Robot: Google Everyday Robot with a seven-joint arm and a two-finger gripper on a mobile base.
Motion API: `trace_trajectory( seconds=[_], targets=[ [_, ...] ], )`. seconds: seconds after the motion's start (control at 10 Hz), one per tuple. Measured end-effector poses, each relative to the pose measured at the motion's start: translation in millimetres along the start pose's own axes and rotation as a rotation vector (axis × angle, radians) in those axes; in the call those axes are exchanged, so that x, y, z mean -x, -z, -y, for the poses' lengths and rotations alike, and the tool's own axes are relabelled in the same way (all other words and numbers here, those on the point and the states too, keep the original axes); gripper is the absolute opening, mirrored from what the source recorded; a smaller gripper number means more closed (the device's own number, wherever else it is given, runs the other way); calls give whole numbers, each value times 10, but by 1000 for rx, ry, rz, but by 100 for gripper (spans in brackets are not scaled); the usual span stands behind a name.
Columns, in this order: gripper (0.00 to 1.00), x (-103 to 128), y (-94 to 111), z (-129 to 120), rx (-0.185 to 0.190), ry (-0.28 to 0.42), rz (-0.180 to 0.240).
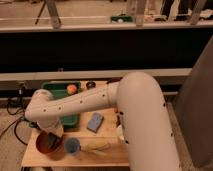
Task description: Wipe red bowl with eraser
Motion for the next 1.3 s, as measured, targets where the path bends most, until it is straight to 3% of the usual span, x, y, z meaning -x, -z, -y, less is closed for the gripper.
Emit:
trace_trajectory(
  seconds=[0.3, 0.7, 1.1, 1.3],
  targets=[
    [0, -164, -8, 161, -6, 17, -25],
    [0, -17, 72, 406, -43, 97, -8],
    [0, 195, 83, 267, -35, 109, 26],
    [0, 132, 93, 106, -22, 62, 4]
  ],
)
